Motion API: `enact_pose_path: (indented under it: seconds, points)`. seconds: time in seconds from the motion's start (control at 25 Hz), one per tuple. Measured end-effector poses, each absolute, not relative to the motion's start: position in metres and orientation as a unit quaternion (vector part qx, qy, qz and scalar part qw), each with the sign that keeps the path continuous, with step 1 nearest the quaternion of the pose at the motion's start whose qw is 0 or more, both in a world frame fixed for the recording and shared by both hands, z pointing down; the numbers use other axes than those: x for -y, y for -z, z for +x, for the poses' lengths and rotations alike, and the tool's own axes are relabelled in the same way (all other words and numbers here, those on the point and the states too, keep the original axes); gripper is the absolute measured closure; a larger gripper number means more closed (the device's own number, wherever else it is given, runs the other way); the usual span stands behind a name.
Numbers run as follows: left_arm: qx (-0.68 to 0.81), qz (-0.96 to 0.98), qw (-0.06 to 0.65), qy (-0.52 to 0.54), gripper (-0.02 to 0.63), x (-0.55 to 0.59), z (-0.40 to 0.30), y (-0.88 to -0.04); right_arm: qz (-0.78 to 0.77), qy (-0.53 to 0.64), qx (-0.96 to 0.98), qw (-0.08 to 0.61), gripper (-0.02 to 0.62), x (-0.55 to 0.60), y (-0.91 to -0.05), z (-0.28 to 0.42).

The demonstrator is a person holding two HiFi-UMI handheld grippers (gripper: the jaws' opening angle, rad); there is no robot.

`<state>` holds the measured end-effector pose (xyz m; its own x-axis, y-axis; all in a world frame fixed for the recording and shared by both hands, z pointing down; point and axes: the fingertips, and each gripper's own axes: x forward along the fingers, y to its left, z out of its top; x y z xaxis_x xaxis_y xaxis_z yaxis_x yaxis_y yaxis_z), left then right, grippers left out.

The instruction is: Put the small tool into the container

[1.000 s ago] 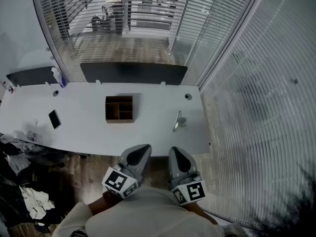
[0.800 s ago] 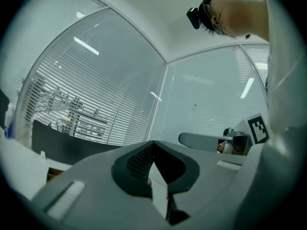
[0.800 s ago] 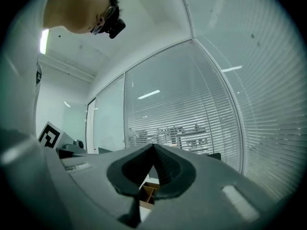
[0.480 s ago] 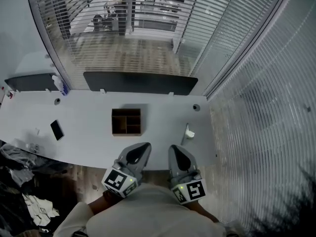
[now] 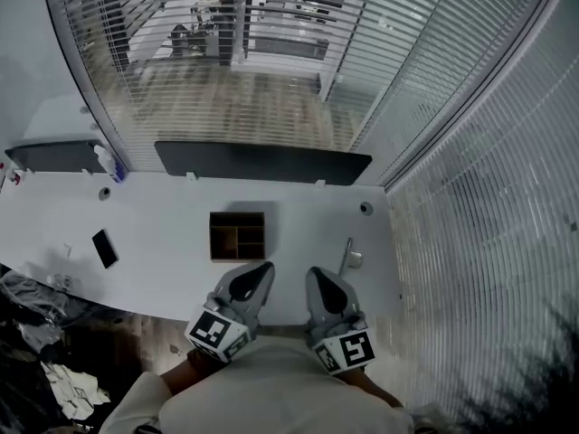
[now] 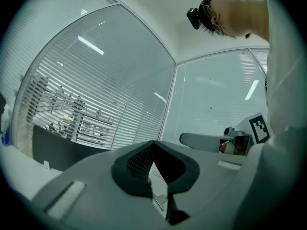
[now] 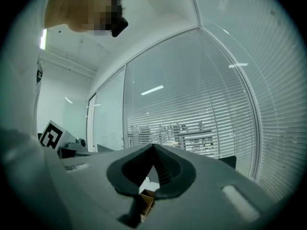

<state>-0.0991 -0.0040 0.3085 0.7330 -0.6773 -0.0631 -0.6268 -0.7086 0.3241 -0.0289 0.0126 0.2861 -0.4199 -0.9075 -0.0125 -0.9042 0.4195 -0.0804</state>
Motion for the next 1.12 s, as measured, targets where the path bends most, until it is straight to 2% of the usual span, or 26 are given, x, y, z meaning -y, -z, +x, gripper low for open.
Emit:
enact_pose_path:
  seconds: [0.32,1.12]
  points:
    - [0.366,0.913,0.162,0.081,0.603,0.023,-0.098,-0.324,-0.537,0.047,-0.842,0.021,0.595,0.011,-0.301,-0.025]
    - [0.373,0.915,0.136,0.073,0.603,0.029,-0.035,-0.315,-0.526,0.042,-0.848,0.049,0.595,0.022,-0.291,0.036]
